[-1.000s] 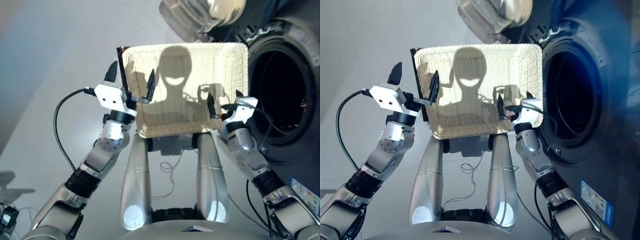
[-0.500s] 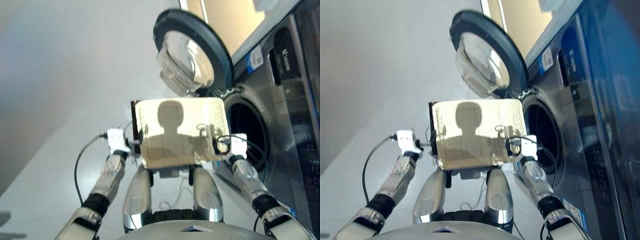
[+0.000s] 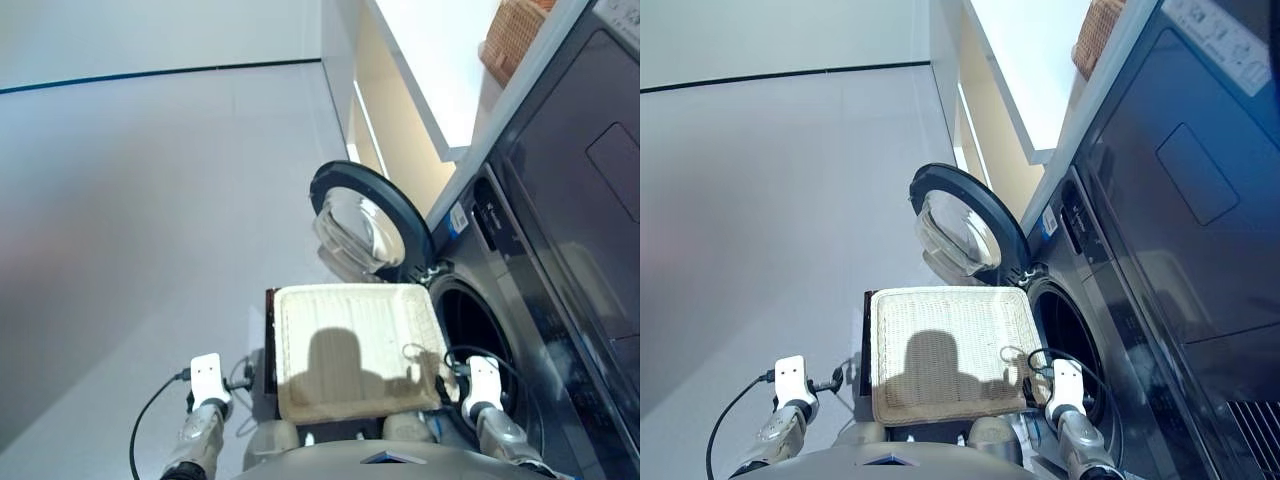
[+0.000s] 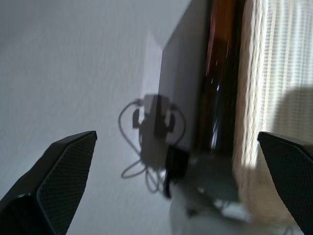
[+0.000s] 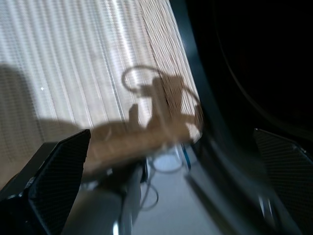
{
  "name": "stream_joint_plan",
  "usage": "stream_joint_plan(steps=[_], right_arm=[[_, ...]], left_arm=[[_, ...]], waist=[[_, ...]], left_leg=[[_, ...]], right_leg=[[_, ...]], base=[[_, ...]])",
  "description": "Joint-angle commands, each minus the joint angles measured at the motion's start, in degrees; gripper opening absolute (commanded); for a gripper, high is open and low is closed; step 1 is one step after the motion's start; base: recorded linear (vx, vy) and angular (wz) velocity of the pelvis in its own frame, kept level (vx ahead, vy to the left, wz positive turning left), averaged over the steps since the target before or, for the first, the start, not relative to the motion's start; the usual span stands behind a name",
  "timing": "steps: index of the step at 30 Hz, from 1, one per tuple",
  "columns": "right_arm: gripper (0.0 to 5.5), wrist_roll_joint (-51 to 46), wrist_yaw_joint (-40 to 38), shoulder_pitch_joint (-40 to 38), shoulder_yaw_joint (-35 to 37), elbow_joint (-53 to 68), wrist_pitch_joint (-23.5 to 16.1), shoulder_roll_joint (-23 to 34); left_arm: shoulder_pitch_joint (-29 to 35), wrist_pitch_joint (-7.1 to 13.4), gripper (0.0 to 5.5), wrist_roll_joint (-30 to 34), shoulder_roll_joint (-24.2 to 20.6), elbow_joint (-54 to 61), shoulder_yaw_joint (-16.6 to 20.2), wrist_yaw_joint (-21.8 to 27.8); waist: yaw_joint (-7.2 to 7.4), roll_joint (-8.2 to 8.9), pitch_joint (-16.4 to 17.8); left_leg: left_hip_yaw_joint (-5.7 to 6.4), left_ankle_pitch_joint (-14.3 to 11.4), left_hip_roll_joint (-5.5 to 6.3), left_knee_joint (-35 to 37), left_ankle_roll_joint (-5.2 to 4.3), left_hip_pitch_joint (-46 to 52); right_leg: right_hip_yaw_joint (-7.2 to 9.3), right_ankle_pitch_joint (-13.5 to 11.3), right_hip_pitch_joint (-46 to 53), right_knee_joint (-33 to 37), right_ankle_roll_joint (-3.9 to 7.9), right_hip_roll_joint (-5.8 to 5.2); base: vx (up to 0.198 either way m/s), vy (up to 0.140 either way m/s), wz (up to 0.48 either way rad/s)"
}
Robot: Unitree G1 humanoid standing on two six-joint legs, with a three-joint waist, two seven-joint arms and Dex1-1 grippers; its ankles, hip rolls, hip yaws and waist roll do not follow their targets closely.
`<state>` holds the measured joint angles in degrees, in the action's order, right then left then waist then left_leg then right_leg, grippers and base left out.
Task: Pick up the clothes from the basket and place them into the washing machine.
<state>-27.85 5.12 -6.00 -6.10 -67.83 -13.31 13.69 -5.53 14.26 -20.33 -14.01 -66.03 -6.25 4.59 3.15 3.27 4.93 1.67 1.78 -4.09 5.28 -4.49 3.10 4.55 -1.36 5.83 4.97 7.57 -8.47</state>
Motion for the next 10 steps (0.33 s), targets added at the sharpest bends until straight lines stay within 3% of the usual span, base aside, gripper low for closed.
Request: stream_joint_plan(steps=[1,5,10], right_arm=[[5.50,-0.6,-0.3,2.4,1.2,-1.1,0.6,0.8],[5.50,3.5,-1.5,3.2,1.0,-4.3,2.2,0.1],[5.50,4.3,-1.5,3.6,0.7,-4.1,2.7,-0.3]], left_arm=[[3.0,-0.8,5.50,2.8,0.9,-4.3,1.1,1.0],[3.1,-2.6,5.50,4.9,1.4,-7.4,1.6,1.7],[3.3,-3.1,5.50,7.2,1.9,-7.8,0.6,1.3]], waist=[[-0.98,-2.78,1.1],[-0.76,-2.73,0.0],[-0.62,-2.86,-0.2]], left_leg=[[-4.24,-1.6,2.73,-0.3,1.26,3.0],[-4.23,-2.1,2.59,-0.3,1.29,3.9],[-4.21,-2.4,2.11,-0.3,1.39,4.9]], right_leg=[[0.54,-2.5,-3.4,-3.6,0.58,1.28],[0.38,-1.9,-2.5,-3.8,0.40,1.29],[0.38,-0.7,-2.4,-5.6,0.05,1.71]], base=[[0.000,0.000,0.000],[0.027,0.004,-0.003],[0.000,0.000,0.000]])
